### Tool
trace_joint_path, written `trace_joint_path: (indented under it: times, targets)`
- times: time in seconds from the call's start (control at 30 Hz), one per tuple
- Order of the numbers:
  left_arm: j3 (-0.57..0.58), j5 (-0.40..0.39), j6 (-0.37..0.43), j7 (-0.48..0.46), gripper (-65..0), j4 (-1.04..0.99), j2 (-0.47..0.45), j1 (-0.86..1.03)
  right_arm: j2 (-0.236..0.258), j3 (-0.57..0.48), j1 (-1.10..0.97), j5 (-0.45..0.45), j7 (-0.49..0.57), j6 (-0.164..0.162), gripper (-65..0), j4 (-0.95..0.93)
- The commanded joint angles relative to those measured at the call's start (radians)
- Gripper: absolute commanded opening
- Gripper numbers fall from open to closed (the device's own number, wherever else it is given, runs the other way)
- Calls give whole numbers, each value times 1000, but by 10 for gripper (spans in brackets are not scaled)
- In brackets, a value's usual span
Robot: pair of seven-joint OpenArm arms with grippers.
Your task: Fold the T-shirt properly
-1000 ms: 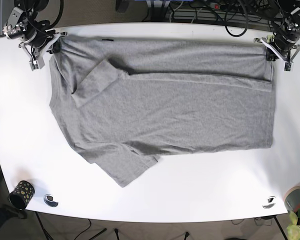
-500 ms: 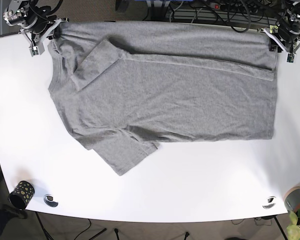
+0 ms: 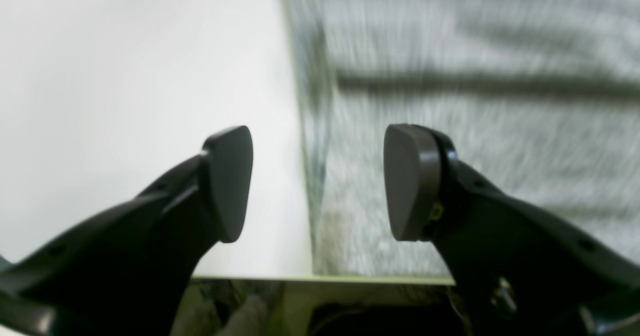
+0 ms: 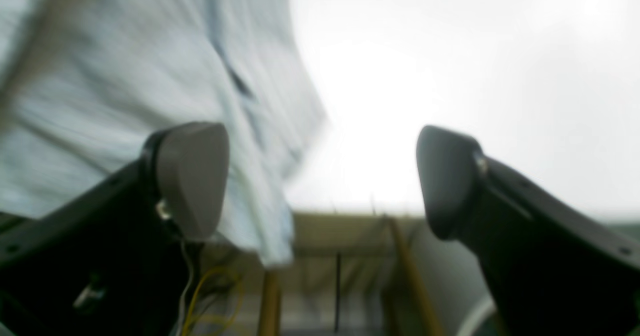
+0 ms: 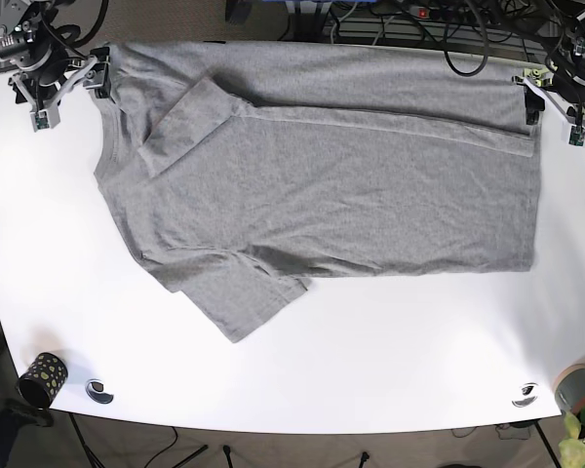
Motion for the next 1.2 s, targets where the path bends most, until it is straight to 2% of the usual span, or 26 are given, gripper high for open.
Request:
trace_joint_path:
  times: [0.0, 0.23, 0.4, 0.53, 0.73, 0.87, 1.07, 1.17]
  targets:
    - [10, -8, -1, -7, -265, 37, -11, -39, 13, 3, 44, 2, 17, 4, -86, 18]
    - [59, 2, -1, -4, -265, 35, -10, -181, 75, -129, 219, 0, 17, 4, -87, -73]
    - [93, 2, -1, -4, -265, 32, -10, -269, 88, -175, 341, -1, 17, 4, -87, -166]
    - [156, 2, 72, -4, -265, -18, -17, -336, 115, -230, 450, -1, 20, 4, -87, -251]
    - [162, 2, 121, -4, -265, -137, -17, -465, 150, -324, 612, -4, 32, 4, -89, -406]
    - [162, 12, 121, -8, -265, -230, -19, -540, 157, -388, 720, -89, 97, 4, -89, -526]
    - [162, 141, 120, -10, -265, -336, -13, -645, 150, -462, 873, -259, 264, 4, -89, -748]
    - [162, 159, 120, -11, -265, -385, -13, -679, 150, -479, 934, -296, 356, 4, -89, -874]
